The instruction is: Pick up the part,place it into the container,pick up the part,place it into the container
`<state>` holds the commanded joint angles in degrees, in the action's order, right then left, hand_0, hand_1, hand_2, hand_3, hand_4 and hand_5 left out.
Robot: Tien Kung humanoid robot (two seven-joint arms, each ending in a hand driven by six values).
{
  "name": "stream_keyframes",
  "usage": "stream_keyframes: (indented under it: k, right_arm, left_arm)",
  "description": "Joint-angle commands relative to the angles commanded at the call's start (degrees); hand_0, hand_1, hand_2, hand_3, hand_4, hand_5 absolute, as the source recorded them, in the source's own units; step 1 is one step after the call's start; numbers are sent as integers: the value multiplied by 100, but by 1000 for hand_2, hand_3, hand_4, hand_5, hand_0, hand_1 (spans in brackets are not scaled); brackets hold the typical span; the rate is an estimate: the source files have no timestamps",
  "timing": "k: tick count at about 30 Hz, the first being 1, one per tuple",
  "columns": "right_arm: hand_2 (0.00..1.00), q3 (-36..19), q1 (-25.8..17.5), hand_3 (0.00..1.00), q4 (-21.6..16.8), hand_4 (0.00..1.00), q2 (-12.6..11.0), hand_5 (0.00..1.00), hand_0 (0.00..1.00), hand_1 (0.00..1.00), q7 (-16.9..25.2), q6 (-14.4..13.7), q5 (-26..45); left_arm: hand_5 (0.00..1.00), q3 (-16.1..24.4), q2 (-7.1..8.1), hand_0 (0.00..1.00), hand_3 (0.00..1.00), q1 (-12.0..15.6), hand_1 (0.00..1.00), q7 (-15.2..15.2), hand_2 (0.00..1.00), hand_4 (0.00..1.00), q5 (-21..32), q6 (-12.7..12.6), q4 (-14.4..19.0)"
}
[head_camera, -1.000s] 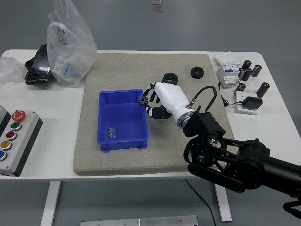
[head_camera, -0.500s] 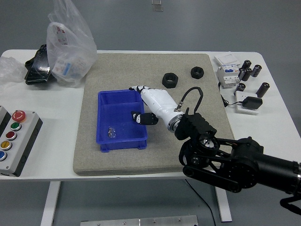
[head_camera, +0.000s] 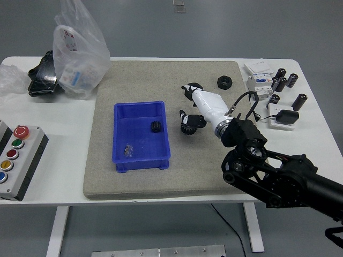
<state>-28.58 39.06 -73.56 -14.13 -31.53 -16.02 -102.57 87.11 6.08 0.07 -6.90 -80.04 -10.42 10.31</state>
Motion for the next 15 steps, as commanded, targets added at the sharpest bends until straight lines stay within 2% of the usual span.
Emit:
stream_keyframes:
  k: [3,4,9,10,15]
  right_arm:
    - [886,92,-18,913,99,754,30,284,261,602,-23,203,78]
    - [921,124,-14,936,119,864,43,336,273,634,-28,253,101]
    - [921,301,100,936,260,864,116,336,273,634,-72,485,143]
    - [925,326,125,936,300,908,126,385,278,639,-80,516,144]
    - [925,435,254,936,580,908,190,385,278,639,-110,657,119]
  left_arm:
    - [279,-10,1,638,624,-12,638,9,588,710,3,4,0]
    - [279,-17,1,638,624,-16,638,14,588,710,7,6,0]
    - [279,-44,4,638,624,-33,638,26,588,710,20,12,0]
    - [279,-44,4,638,624,-33,638,24,588,710,18,12,0]
    - [279,-35,8,638,624,-31,638,4,588,710,2,10,0]
